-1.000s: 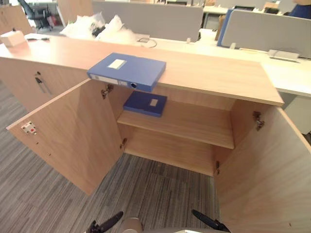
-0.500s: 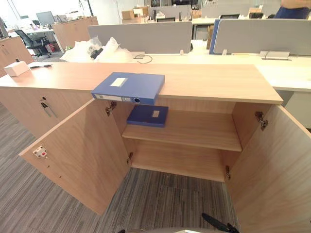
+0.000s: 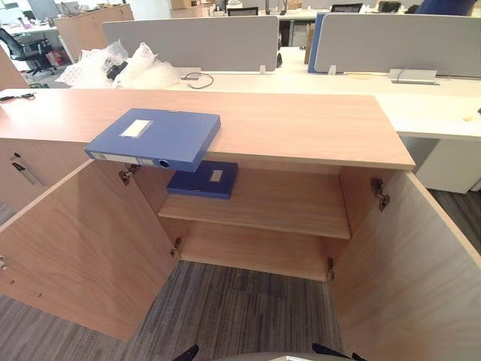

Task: Walk over to the cabinet, pick up the folder, carry it to the office cabinet, place the folder inside the office cabinet, then close the office cabinet door

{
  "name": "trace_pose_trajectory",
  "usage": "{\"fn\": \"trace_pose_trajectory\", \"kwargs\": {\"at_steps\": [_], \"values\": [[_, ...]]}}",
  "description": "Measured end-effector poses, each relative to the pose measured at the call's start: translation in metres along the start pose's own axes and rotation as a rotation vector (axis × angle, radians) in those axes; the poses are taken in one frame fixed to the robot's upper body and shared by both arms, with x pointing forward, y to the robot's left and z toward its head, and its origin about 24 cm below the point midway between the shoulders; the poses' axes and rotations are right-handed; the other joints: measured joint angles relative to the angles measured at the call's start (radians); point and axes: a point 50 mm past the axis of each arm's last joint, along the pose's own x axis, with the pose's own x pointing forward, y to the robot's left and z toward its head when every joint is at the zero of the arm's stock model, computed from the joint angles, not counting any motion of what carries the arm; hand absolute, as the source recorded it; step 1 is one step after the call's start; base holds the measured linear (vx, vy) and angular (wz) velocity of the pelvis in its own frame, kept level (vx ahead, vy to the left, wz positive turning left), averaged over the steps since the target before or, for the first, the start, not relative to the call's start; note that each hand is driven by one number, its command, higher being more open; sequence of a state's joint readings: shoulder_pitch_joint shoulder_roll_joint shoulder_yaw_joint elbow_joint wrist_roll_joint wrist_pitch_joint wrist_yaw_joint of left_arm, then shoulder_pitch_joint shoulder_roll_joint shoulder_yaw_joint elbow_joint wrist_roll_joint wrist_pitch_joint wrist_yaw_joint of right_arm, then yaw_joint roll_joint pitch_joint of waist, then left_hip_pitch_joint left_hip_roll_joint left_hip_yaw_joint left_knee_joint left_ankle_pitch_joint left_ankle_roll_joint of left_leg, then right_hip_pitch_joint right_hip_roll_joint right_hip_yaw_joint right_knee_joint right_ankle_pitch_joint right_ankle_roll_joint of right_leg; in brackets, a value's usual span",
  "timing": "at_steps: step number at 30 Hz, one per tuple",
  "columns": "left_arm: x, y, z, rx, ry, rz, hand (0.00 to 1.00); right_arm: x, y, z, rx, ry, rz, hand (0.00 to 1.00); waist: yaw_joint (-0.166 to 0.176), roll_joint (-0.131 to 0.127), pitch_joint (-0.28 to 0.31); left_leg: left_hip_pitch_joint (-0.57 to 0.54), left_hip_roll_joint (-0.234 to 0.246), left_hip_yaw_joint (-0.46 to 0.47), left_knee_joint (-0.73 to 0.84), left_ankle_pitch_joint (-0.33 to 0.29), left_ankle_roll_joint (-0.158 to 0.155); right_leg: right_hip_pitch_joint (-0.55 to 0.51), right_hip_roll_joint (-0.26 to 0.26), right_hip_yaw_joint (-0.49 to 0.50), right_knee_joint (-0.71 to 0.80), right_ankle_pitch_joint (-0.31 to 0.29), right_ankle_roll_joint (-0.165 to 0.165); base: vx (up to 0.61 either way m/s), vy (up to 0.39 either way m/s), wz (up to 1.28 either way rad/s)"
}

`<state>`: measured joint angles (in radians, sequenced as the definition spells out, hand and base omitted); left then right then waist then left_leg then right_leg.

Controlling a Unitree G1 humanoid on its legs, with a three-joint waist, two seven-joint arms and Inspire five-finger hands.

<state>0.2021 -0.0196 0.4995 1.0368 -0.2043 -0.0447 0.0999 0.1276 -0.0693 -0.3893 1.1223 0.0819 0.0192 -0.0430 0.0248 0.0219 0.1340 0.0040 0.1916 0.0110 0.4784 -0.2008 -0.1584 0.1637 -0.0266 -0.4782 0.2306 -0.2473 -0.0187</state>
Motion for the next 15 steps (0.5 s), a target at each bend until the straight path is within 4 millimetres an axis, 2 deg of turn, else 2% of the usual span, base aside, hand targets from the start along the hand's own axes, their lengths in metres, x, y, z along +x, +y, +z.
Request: {"fn": "trace_pose_trajectory", "kwargs": {"at_steps": [1,2,4,6,7,8,9,11,13,15], "values": [[0.000,-0.003,0.002,-0.012,-0.014,-0.007,1.00,0.000,0.000,0.001,0.001,0.000,-0.001,1.00,0.011,0.001,0.005,-0.067,0.024,0.008,0.145,-0.009,-0.004,0.030,0.013,-0.002,-0.023,0.002,-0.004,0.15,-0.077,0.00],[-0.001,-0.004,0.004,-0.029,-0.028,-0.010,1.00,0.000,-0.001,-0.001,0.000,0.008,-0.006,1.00,0.024,0.001,0.007,-0.101,0.030,0.025,0.227,-0.023,-0.001,0.060,0.017,0.004,-0.039,0.003,-0.006,0.17,-0.048,-0.10],[-0.001,-0.004,0.004,-0.044,-0.033,-0.009,1.00,0.001,0.001,0.002,-0.002,0.010,-0.003,1.00,0.032,-0.002,0.009,-0.117,0.025,0.065,0.234,-0.053,0.027,0.091,0.010,0.028,-0.054,0.004,-0.007,0.17,0.051,-0.33],[-0.001,-0.005,0.005,-0.058,-0.035,-0.010,1.00,0.003,0.006,0.010,-0.001,-0.008,0.009,1.00,0.031,-0.004,0.012,-0.123,0.002,0.062,0.131,-0.061,0.040,0.099,-0.003,0.062,-0.051,0.004,-0.006,0.15,0.134,-0.55],[-0.001,-0.005,0.006,-0.066,-0.033,-0.011,1.00,0.003,0.010,0.015,0.001,-0.020,0.019,1.00,0.027,-0.003,0.012,-0.118,-0.023,0.031,-0.006,-0.006,0.076,0.096,-0.007,0.081,-0.050,0.005,0.005,0.14,0.192,-0.57],[-0.001,-0.005,0.004,-0.078,-0.027,-0.011,1.00,0.004,0.009,0.018,0.000,-0.030,0.017,1.00,0.029,0.009,0.005,-0.115,-0.040,-0.014,-0.098,0.087,0.054,0.096,0.005,0.100,-0.064,-0.002,0.037,0.14,0.177,-0.33],[0.000,-0.005,0.007,-0.081,-0.028,-0.013,1.00,0.003,0.014,0.016,0.008,-0.022,0.026,1.00,0.025,-0.008,0.006,-0.107,-0.058,-0.013,-0.115,0.094,0.065,0.101,-0.010,0.099,-0.077,0.003,0.046,0.16,0.130,-0.08],[0.003,0.001,0.019,-0.099,-0.056,-0.002,1.00,0.002,0.026,0.009,0.022,-0.003,0.056,1.00,0.025,-0.066,0.000,-0.067,-0.100,0.003,-0.208,0.131,0.082,0.101,-0.056,0.097,-0.088,0.013,0.061,0.16,0.067,0.10],[0.003,-0.001,0.020,-0.150,-0.056,-0.008,1.00,0.001,0.030,0.007,0.026,0.002,0.065,1.00,0.027,-0.077,-0.009,-0.041,-0.124,0.007,-0.254,0.147,0.094,0.105,-0.080,0.098,-0.088,0.021,0.072,0.11,0.080,0.09],[0.003,-0.005,0.023,-0.172,-0.063,-0.025,1.00,0.000,0.037,0.008,0.035,-0.002,0.082,1.00,0.026,-0.075,-0.010,-0.003,-0.142,0.009,-0.327,0.183,0.104,0.111,-0.095,0.100,-0.091,0.035,0.076,0.05,0.072,0.08]]}}
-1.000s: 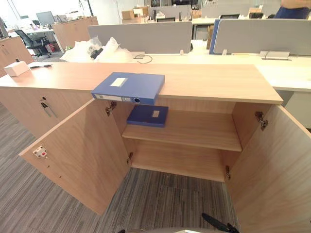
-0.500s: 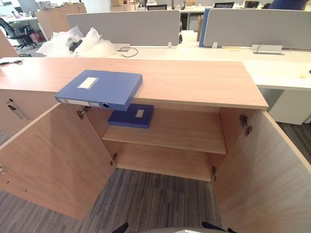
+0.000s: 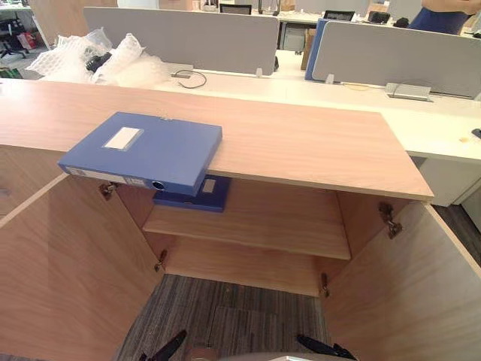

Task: Walk over to the cabinet, pick up the folder, carry it to the office cabinet, place the folder inside the office cabinet, then close the office cabinet door

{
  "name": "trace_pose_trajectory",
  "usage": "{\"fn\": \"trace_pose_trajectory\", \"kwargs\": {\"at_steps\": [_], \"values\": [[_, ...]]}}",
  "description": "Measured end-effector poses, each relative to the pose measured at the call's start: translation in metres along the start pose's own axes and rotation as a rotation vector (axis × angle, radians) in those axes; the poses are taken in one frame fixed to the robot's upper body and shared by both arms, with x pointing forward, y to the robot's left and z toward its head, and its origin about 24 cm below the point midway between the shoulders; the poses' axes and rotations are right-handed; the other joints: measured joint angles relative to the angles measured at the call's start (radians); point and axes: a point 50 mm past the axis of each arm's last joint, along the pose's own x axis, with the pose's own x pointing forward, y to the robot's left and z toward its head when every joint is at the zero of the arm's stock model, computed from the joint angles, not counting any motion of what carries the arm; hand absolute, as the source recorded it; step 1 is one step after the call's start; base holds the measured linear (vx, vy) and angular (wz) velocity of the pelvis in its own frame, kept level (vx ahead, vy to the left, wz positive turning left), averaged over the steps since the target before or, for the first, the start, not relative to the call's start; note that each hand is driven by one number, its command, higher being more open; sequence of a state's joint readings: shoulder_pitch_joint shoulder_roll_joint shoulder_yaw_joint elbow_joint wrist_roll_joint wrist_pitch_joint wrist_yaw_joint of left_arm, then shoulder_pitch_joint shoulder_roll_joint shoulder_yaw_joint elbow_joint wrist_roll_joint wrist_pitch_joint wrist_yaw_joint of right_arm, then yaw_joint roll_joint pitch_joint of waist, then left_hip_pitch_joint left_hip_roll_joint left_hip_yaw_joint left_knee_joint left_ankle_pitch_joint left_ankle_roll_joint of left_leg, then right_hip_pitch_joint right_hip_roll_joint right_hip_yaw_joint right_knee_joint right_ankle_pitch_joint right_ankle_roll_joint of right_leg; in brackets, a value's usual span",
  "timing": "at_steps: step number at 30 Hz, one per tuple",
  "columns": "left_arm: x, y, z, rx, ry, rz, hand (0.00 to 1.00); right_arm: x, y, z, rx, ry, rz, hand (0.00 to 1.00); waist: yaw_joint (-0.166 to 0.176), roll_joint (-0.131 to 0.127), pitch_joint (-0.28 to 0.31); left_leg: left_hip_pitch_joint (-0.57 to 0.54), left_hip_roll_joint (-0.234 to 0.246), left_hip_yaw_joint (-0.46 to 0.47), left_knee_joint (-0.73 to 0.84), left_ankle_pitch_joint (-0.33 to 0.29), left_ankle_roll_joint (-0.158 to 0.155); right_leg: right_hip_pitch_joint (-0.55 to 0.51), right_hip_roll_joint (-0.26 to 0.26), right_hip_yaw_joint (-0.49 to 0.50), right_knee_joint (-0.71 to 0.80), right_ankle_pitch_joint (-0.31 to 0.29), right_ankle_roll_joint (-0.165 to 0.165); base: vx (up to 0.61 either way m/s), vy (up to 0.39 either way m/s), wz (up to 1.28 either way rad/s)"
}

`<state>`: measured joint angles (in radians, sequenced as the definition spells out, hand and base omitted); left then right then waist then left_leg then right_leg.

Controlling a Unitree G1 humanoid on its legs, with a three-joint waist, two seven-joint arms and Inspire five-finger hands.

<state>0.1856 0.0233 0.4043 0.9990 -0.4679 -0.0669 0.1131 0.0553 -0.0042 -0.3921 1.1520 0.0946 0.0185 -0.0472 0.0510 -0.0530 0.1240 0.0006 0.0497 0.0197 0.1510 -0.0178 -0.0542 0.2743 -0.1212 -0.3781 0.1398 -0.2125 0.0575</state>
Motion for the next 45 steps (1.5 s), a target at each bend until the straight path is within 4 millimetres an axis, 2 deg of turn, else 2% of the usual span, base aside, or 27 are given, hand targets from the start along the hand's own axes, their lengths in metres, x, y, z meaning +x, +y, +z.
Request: {"fn": "trace_pose_trajectory", "kwargs": {"at_steps": [4,6,12,16,19,21,28,30,35,37,40,45], "values": [[-0.007,-0.027,0.011,-0.061,-0.074,-0.105,1.00,0.000,0.006,0.005,-0.006,-0.017,0.024,1.00,0.003,0.018,-0.005,0.060,-0.022,-0.004,-0.154,0.087,0.011,0.002,-0.016,0.001,-0.024,0.022,0.012,-0.02,0.031,0.08],[-0.016,-0.043,0.025,-0.129,-0.150,-0.191,1.00,0.000,0.007,0.006,-0.041,-0.019,0.031,1.00,0.003,0.030,-0.010,0.071,-0.026,-0.006,-0.227,0.131,0.014,-0.019,-0.018,0.001,-0.025,0.023,0.013,-0.06,0.011,0.03],[-0.044,-0.071,0.061,-0.278,-0.331,-0.358,1.00,0.000,0.009,0.009,-0.093,-0.041,0.044,1.00,0.003,0.043,-0.009,0.057,-0.037,-0.013,-0.244,0.142,0.013,-0.033,-0.025,-0.001,-0.038,0.012,0.028,-0.08,0.019,0.02],[-0.061,-0.079,0.079,-0.299,-0.422,-0.393,1.00,-0.001,0.013,0.007,-0.154,-0.026,0.056,1.00,0.012,0.030,-0.036,0.035,-0.044,-0.029,-0.244,0.149,0.014,-0.045,-0.028,-0.020,-0.038,0.009,0.038,0.01,0.006,0.11],[-0.069,-0.080,0.088,-0.292,-0.477,-0.390,1.00,-0.002,0.012,0.000,-0.163,-0.004,0.056,1.00,0.032,0.015,-0.046,0.026,-0.047,-0.034,-0.238,0.151,0.016,-0.046,-0.029,-0.028,-0.042,0.008,0.042,0.07,-0.006,0.11],[-0.083,-0.079,0.103,-0.241,-0.583,-0.374,1.00,-0.002,0.015,-0.005,-0.176,0.014,0.065,1.00,0.052,-0.001,-0.057,0.017,-0.049,-0.036,-0.236,0.151,0.016,-0.044,-0.028,-0.034,-0.055,0.012,0.044,0.09,-0.010,0.08],[-0.123,-0.075,0.144,0.070,-0.950,-0.176,1.00,-0.003,0.017,-0.007,-0.175,0.019,0.062,1.00,0.061,-0.008,-0.077,0.019,-0.046,-0.032,-0.235,0.142,0.013,-0.043,-0.028,-0.031,-0.055,0.022,0.048,0.02,0.008,-0.02],[-0.131,-0.068,0.152,0.109,-1.027,-0.075,1.00,-0.004,0.016,-0.010,-0.173,0.017,0.053,1.00,0.061,-0.009,-0.089,0.023,-0.045,-0.028,-0.236,0.136,0.014,-0.043,-0.029,-0.027,-0.054,0.023,0.049,-0.03,0.023,-0.09],[-0.152,-0.043,0.171,0.213,-1.219,0.301,1.00,-0.005,0.018,-0.013,-0.202,0.018,0.036,1.00,0.060,-0.009,-0.105,0.031,-0.044,-0.026,-0.241,0.128,0.012,-0.039,-0.029,-0.027,-0.052,0.023,0.048,-0.05,0.015,-0.02],[-0.161,-0.041,0.175,0.224,-1.277,0.372,1.00,-0.005,0.017,-0.014,-0.204,0.019,0.029,1.00,0.061,-0.008,-0.110,0.031,-0.044,-0.026,-0.242,0.129,0.012,-0.039,-0.029,-0.027,-0.053,0.023,0.047,-0.04,0.014,0.00],[-0.177,-0.045,0.181,0.292,-1.384,0.455,1.00,-0.005,0.015,-0.014,-0.239,0.017,0.024,1.00,0.059,-0.003,-0.123,0.030,-0.045,-0.026,-0.242,0.131,0.012,-0.040,-0.029,-0.024,-0.058,0.022,0.046,-0.01,0.006,0.00],[-0.198,-0.084,0.186,0.474,-1.588,0.407,1.00,-0.004,0.007,-0.017,-0.268,0.039,0.007,1.00,0.060,0.015,-0.140,0.026,-0.039,-0.011,-0.238,0.142,0.013,-0.045,-0.019,-0.003,-0.074,0.031,0.037,0.00,0.005,-0.07]]}}
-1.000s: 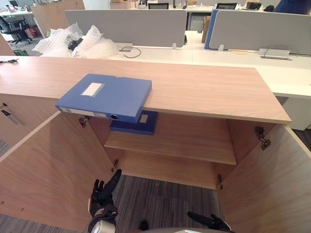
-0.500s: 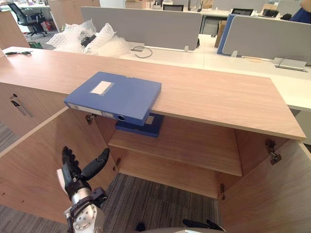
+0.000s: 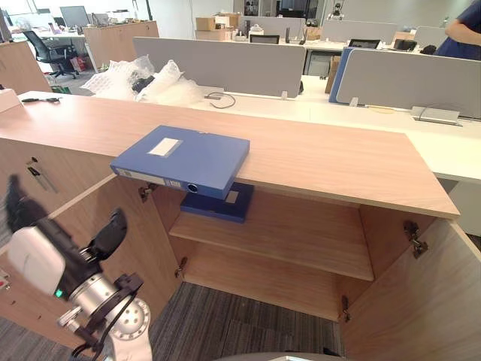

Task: Walk over to the cabinet, pick up the folder, carry it to the office cabinet, place the folder inside the office cabinet, then close the office cabinet door

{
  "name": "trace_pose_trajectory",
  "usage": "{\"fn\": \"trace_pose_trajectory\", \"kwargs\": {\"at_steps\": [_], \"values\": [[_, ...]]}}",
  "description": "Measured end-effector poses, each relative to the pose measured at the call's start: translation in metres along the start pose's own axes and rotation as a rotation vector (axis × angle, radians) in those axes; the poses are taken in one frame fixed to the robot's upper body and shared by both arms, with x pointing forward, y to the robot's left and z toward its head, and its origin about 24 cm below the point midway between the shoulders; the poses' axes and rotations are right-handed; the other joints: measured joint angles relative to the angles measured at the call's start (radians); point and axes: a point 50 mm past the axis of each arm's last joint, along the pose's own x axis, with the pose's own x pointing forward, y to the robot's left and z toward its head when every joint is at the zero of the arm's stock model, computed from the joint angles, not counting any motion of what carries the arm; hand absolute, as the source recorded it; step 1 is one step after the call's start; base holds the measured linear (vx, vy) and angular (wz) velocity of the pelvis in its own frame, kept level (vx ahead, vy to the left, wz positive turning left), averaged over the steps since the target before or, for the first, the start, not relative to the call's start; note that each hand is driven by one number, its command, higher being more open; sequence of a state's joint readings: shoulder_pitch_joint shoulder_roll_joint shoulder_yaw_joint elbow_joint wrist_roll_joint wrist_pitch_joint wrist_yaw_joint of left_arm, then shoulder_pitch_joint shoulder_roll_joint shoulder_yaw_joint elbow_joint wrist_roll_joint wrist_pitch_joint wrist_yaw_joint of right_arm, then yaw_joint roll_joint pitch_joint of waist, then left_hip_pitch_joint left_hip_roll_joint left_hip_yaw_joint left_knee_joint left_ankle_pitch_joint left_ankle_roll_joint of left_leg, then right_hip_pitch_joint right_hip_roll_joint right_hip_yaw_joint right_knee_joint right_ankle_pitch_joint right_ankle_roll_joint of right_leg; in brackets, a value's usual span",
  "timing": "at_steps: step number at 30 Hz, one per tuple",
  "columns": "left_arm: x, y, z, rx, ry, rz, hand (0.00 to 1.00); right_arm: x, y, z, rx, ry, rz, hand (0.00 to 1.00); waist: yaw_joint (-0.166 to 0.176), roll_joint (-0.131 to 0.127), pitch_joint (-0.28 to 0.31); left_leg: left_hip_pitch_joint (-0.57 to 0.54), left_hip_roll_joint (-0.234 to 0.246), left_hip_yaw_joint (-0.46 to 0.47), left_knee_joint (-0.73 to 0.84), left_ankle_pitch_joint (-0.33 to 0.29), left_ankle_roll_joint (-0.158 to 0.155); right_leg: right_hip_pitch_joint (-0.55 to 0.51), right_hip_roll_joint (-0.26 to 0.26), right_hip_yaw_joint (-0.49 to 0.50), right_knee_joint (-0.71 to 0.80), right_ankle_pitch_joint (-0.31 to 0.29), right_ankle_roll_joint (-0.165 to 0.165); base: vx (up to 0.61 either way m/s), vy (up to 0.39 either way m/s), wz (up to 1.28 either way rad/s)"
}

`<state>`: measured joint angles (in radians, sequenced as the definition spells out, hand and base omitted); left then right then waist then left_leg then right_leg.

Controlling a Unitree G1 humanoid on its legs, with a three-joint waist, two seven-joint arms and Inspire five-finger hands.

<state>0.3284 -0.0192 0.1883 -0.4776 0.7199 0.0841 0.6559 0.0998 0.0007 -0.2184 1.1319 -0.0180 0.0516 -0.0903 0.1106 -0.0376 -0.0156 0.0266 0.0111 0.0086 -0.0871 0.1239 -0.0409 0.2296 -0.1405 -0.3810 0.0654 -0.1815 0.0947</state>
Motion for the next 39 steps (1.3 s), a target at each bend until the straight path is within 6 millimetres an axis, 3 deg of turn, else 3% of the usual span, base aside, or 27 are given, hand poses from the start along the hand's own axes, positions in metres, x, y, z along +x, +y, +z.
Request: {"fn": "trace_pose_trajectory", "kwargs": {"at_steps": [7,14,19,26,39], "values": [[0.007,-0.017,0.017,0.077,-0.205,-0.151,1.00,0.001,-0.006,0.001,0.007,-0.004,0.003,1.00,-0.011,0.019,-0.009,0.007,0.013,0.024,0.001,0.001,-0.002,0.000,0.015,0.031,-0.014,0.009,-0.009,0.00,-0.010,-0.12],[0.009,-0.039,-0.020,0.303,-0.251,-0.345,1.00,0.002,-0.011,0.007,-0.004,-0.016,0.003,1.00,-0.014,0.043,-0.001,0.033,0.028,0.029,-0.006,-0.001,-0.011,0.016,0.030,0.040,-0.016,0.005,-0.024,-0.04,-0.012,-0.05],[0.029,-0.038,-0.028,0.414,-0.344,-0.371,1.00,0.002,-0.011,0.007,-0.006,-0.017,0.010,1.00,-0.012,0.029,0.007,0.033,0.035,0.029,-0.007,-0.003,-0.021,0.017,0.037,0.042,-0.019,0.001,-0.029,0.00,0.000,0.00],[0.054,-0.039,-0.018,0.500,-0.500,-0.347,1.00,0.003,-0.011,0.011,-0.007,-0.034,0.013,1.00,-0.013,0.025,0.022,0.033,0.033,0.034,-0.006,-0.007,-0.025,0.019,0.037,0.047,-0.027,0.001,-0.029,0.00,-0.001,-0.01],[0.066,-0.042,-0.009,0.587,-0.662,-0.381,1.00,0.003,-0.012,0.011,0.000,-0.035,0.016,1.00,-0.016,0.027,0.023,0.044,0.034,0.038,-0.007,-0.012,-0.028,0.024,0.035,0.058,-0.030,0.001,-0.030,-0.01,0.003,-0.02]]}}
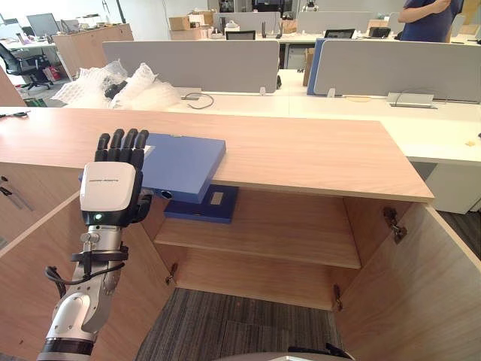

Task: Walk over to the cabinet, pick up the folder, carry it to the office cabinet, place the folder inside the office cabinet, then close the office cabinet door

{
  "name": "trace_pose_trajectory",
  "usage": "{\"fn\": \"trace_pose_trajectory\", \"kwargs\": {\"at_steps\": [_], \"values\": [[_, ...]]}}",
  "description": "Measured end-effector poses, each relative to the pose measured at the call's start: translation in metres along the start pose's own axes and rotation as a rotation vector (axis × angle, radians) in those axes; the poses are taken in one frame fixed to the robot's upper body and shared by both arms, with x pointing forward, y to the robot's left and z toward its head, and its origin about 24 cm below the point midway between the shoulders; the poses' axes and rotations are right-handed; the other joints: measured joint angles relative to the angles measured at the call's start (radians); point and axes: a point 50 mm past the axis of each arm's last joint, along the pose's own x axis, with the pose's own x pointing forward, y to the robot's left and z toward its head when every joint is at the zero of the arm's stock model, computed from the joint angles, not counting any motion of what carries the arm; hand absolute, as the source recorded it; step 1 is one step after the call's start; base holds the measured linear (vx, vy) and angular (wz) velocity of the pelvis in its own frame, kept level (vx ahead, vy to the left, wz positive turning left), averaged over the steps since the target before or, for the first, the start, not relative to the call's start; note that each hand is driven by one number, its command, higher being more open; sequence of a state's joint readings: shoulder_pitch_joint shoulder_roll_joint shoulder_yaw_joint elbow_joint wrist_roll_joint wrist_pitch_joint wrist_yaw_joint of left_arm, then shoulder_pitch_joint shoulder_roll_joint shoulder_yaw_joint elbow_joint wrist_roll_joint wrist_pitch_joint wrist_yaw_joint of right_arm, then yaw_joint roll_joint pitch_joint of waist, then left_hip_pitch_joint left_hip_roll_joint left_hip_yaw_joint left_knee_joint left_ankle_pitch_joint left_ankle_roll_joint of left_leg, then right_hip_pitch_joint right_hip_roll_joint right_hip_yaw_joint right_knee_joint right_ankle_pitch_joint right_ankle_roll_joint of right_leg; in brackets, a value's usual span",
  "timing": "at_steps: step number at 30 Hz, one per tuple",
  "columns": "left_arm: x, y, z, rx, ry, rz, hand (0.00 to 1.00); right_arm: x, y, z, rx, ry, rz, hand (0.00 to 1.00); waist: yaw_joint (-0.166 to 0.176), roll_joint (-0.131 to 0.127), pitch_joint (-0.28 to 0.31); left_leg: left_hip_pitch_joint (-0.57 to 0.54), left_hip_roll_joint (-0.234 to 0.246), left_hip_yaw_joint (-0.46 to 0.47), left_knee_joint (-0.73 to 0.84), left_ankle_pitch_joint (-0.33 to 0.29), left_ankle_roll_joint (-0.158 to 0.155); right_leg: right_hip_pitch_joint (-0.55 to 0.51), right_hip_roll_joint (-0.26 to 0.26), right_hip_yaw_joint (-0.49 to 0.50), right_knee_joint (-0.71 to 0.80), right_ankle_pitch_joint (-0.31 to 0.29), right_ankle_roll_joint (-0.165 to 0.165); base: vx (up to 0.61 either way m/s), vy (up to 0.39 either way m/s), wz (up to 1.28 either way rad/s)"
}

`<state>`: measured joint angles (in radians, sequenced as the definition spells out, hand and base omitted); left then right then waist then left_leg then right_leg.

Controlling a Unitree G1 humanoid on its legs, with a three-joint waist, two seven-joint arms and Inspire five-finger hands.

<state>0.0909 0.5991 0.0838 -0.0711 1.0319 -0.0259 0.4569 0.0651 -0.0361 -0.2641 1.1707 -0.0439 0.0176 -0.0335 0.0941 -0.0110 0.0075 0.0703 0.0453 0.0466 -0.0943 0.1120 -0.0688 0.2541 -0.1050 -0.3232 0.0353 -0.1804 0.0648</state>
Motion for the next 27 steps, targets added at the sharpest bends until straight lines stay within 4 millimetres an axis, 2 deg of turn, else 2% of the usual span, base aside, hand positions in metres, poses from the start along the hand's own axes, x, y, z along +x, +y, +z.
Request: {"fn": "trace_pose_trajectory", "kwargs": {"at_steps": [14,21,22,27], "values": [[-0.004,-0.024,-0.015,0.016,0.056,-0.130,1.00,0.000,-0.002,0.000,0.006,0.001,-0.006,1.00,-0.006,-0.002,-0.002,0.015,0.001,0.024,0.000,-0.010,-0.005,0.006,0.001,0.022,-0.006,0.000,0.000,0.00,0.002,-0.04],[0.004,-0.027,-0.023,0.034,0.088,-0.135,1.00,0.000,-0.003,0.000,0.021,-0.001,-0.011,1.00,-0.018,-0.002,-0.002,0.016,0.001,0.027,0.000,-0.011,-0.005,0.005,0.001,0.026,-0.005,0.000,0.000,0.00,0.001,-0.01],[0.006,-0.028,-0.025,0.049,0.089,-0.143,0.00,0.000,-0.003,0.000,0.022,-0.002,-0.012,1.00,-0.020,-0.002,-0.002,0.016,0.001,0.028,0.000,-0.011,-0.005,0.005,0.001,0.026,-0.005,0.000,0.000,0.00,0.000,0.00],[0.015,-0.037,-0.026,0.069,0.082,-0.180,0.00,0.000,-0.004,0.000,0.022,-0.004,-0.015,1.00,-0.023,-0.002,-0.002,0.016,0.001,0.030,0.000,-0.012,-0.005,0.004,0.001,0.029,-0.006,0.000,0.000,0.00,0.000,0.00]]}}
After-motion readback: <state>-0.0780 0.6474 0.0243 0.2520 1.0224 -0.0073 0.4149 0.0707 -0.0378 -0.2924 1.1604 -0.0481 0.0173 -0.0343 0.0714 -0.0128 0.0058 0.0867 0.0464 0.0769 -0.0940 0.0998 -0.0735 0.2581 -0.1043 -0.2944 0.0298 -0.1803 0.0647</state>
